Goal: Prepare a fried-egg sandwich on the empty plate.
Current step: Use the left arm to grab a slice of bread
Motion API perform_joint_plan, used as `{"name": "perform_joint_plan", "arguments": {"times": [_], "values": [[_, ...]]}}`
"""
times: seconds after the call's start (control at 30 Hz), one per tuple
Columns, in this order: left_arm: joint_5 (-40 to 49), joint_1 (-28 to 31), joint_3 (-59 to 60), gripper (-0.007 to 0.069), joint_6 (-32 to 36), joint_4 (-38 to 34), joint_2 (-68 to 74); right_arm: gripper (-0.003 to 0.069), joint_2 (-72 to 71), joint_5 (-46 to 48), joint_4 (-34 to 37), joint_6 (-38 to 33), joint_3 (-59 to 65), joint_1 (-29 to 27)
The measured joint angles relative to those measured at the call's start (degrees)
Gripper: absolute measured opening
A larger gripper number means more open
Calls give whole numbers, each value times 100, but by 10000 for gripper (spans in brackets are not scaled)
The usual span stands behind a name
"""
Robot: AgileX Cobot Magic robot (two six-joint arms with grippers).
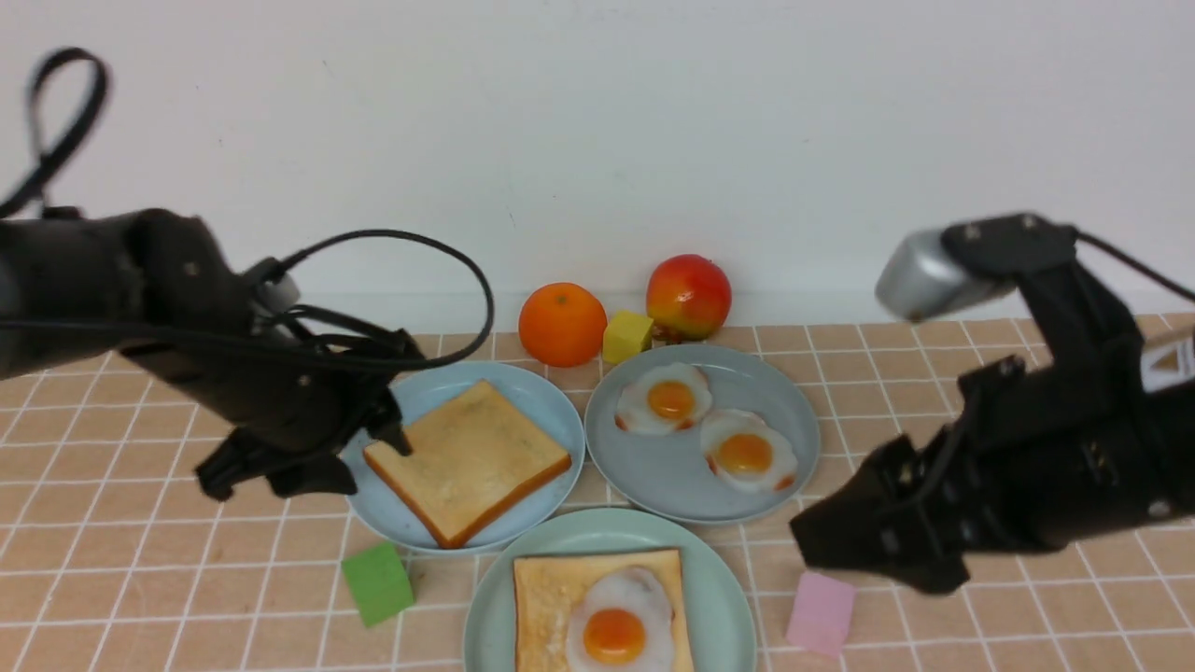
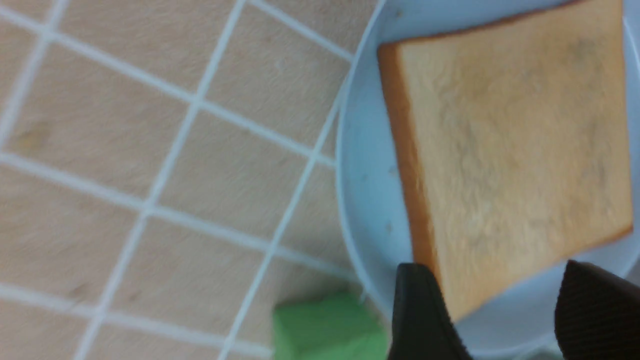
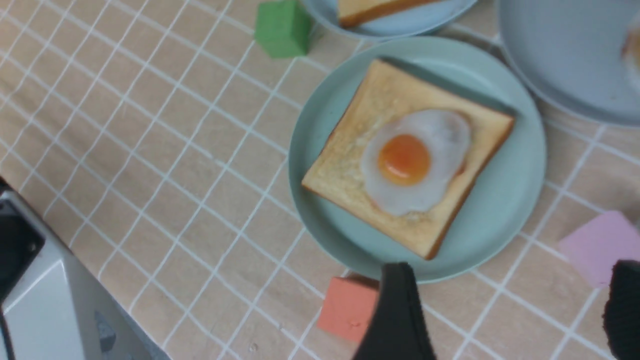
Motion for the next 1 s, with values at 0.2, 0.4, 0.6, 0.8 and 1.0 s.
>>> {"name": "perform_joint_plan", "arguments": {"times": [0.2, 0.4, 0.6, 0.8, 1.0], "values": [[-81, -5, -483, 379, -6, -201, 955, 524, 0, -135, 0, 0, 93, 145], [-364, -5, -590, 350, -21, -514, 1271, 524, 0, -135, -6, 0, 93, 153], [-359, -5, -590, 180, 39, -567, 1303, 524, 0, -114, -17, 0, 93, 153], [-156, -5, -593, 17, 99, -342, 1146, 524, 0, 80, -17, 0, 93, 153], [60, -5, -580, 17, 936, -258, 286, 524, -4, 148, -22, 0, 93, 153]]}}
